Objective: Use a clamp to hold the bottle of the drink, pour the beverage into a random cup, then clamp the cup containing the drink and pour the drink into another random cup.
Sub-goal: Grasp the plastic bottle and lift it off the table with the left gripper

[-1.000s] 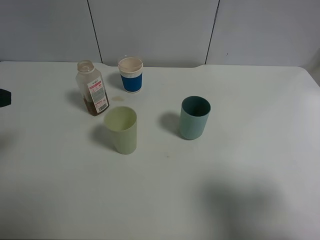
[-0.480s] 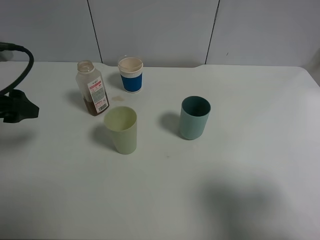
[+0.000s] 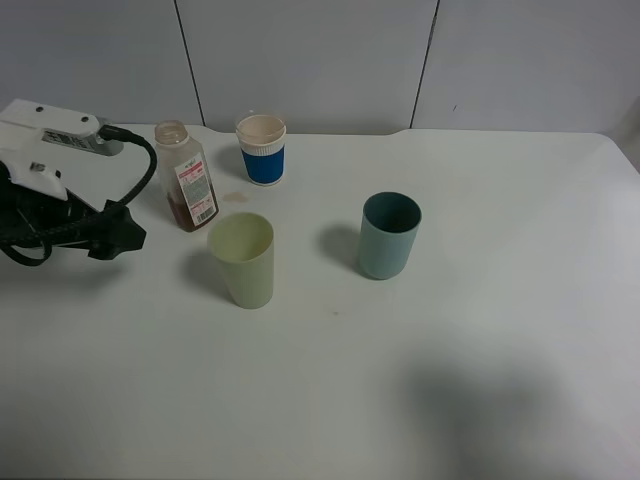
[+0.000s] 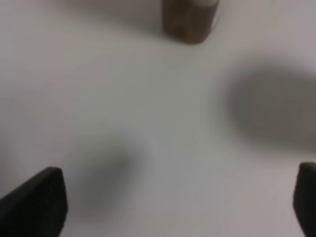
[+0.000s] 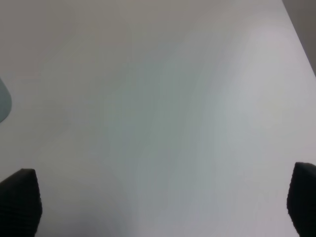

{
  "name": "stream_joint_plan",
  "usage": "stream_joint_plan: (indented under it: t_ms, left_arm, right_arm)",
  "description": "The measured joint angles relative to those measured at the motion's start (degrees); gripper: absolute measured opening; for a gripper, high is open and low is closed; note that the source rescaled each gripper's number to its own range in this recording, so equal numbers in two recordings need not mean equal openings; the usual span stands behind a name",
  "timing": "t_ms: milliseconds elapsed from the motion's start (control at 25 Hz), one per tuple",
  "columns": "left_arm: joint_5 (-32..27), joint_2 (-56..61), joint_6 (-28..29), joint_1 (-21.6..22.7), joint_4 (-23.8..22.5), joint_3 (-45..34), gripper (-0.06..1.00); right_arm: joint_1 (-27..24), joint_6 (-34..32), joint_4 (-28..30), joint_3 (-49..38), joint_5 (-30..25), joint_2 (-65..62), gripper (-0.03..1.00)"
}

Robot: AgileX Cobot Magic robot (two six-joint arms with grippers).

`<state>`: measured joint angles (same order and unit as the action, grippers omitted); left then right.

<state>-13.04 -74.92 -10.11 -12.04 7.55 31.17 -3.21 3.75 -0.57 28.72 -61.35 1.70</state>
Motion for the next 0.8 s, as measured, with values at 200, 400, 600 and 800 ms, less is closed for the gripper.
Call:
stream_joint_plan:
  t_ms: [200,400,600,800]
  left_arm:
    - [8.6,-6.9,1.3,-3.7,-1.8,0.0,0.86]
    - [16.2,-11.3,10.5,-5.0,-10.4,0.0,0.86]
    - [22.8,-14.0,18.0,-5.1,-17.9,0.1,0.86]
    - [32.9,-17.9,20.0,-5.1,-20.7,0.1,0.86]
  right_arm:
    - [0.0,0.0,0.0,0.0,0.0,0.0,1.0]
    - [0.0,0.0,0.0,0.0,0.0,0.0,1.0]
    - [0.0,0.0,0.0,0.0,0.0,0.0,1.0]
    - [0.0,0.0,0.0,0.0,0.0,0.0,1.0]
